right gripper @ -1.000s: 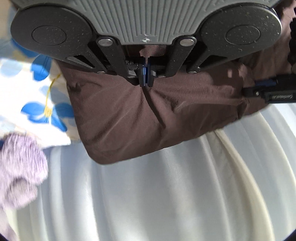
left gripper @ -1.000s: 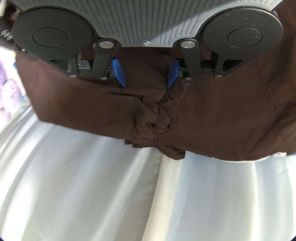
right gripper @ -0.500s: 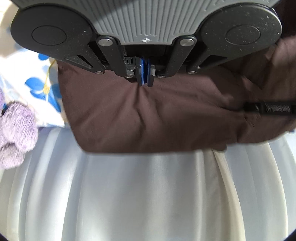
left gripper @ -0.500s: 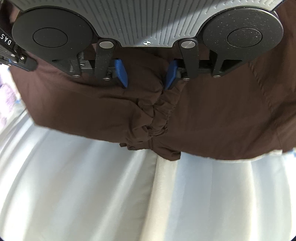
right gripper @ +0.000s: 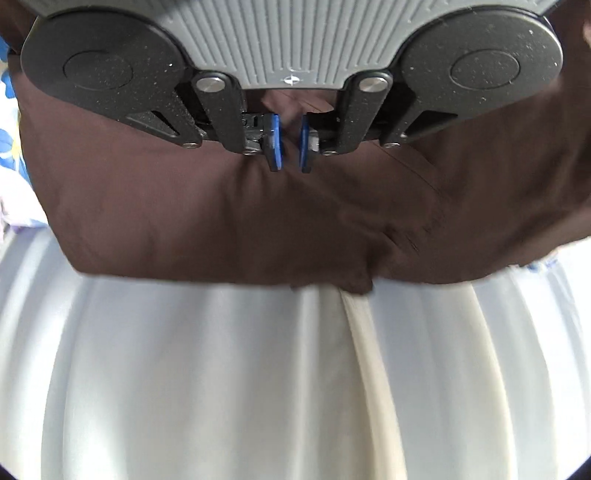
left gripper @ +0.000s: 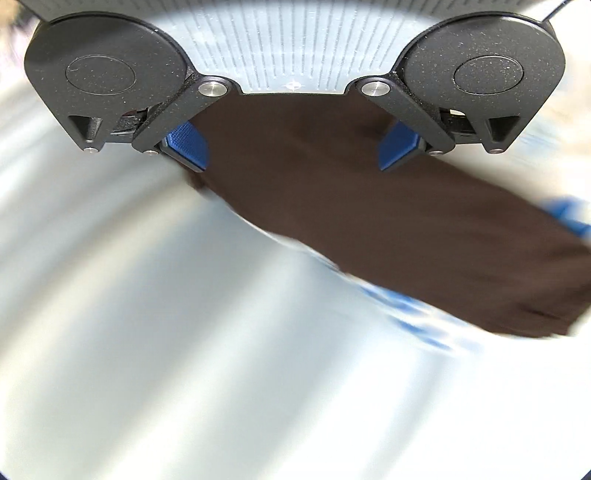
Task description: Fold large clothes
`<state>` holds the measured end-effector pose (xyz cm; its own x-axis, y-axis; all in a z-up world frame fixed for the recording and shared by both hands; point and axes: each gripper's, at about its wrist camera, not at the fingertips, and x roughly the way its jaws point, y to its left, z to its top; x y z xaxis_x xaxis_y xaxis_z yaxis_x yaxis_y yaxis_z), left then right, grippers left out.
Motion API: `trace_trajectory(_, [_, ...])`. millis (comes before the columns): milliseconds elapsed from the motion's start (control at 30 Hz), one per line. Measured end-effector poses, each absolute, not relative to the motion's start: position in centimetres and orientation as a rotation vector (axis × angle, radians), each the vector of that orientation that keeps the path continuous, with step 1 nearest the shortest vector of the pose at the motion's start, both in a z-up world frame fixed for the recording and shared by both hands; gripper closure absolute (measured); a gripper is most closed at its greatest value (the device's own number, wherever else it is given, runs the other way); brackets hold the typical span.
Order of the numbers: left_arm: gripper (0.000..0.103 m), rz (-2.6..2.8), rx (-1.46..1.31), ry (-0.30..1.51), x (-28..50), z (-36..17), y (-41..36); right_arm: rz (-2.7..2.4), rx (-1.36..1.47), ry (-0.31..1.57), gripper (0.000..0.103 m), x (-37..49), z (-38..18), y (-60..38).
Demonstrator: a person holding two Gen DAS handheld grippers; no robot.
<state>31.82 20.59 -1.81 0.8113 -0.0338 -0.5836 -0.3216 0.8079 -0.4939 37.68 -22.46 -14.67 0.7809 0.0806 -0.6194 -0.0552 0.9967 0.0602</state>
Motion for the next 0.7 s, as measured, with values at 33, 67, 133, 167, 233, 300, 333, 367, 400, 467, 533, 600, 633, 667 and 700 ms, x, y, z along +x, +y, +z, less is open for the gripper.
trace_trajectory(33, [0.002, 0.246, -0.645, 0.604, 31.4, -2.1, 22.9, 0.082, 0.021, 0.682, 0.084, 38.1, -15.1, -21.9])
trace_trajectory(67, [0.002, 0.314, -0.672, 0.587, 31.0, -2.6, 24.9, 0.092, 0.006, 0.749, 0.084, 39.0, -16.1, -21.4])
trace_trajectory(133, [0.002, 0.438, -0.705, 0.561, 30.4, -4.0, 28.2, 0.069, 0.001, 0.767, 0.084, 39.6, -16.7, -21.1])
trace_trajectory(167, [0.002, 0.498, -0.712, 0.557, 30.1, -4.8, 29.7, 0.07, 0.016, 0.769, 0.084, 39.6, -16.3, -21.2])
trace_trajectory(233, [0.003, 0.578, -0.75, 0.546, 29.7, -6.4, 32.7, 0.1, 0.081, 0.752, 0.084, 38.9, -15.4, -21.9])
trace_trajectory(300, [0.01, 0.609, -0.834, 0.525, 29.2, -8.0, 35.3, 0.129, 0.129, 0.727, 0.084, 38.1, -14.7, -22.6])
trace_trajectory(333, [0.014, 0.617, -0.893, 0.511, 29.1, -8.9, 36.5, 0.135, 0.137, 0.712, 0.083, 37.5, -14.2, -22.6])
trace_trajectory(367, [0.019, 0.616, -0.939, 0.504, 28.7, -9.6, 37.6, 0.141, 0.144, 0.7, 0.083, 37.1, -14.0, -22.7])
trace_trajectory(400, [0.022, 0.623, -0.984, 0.5, 28.7, -10.3, 38.5, 0.146, 0.152, 0.691, 0.082, 36.6, -13.8, -22.7])
trace_trajectory(467, [0.026, 0.645, -1.036, 0.489, 28.9, -11.2, 39.9, 0.154, 0.17, 0.675, 0.082, 35.6, -13.3, -22.2])
trace_trajectory(533, [0.032, 0.649, -1.058, 0.469, 28.9, -11.7, 40.8, 0.159, 0.182, 0.671, 0.08, 34.7, -12.8, -22.1])
trace_trajectory(600, [0.048, 0.635, -1.078, 0.465, 29.3, -11.9, 41.6, 0.159, 0.181, 0.667, 0.079, 34.1, -12.6, -22.2])
trace_trajectory(633, [0.056, 0.624, -1.081, 0.463, 29.5, -12.0, 41.9, 0.158, 0.18, 0.668, 0.079, 33.7, -12.7, -22.0])
trace_trajectory(667, [0.07, 0.625, -1.071, 0.469, 29.4, -11.8, 42.1, 0.155, 0.184, 0.672, 0.079, 33.5, -12.7, -22.0])
trace_trajectory(700, [0.083, 0.636, -1.052, 0.48, 29.5, -11.9, 42.3, 0.154, 0.19, 0.676, 0.079, 33.4, -12.8, -22.1])
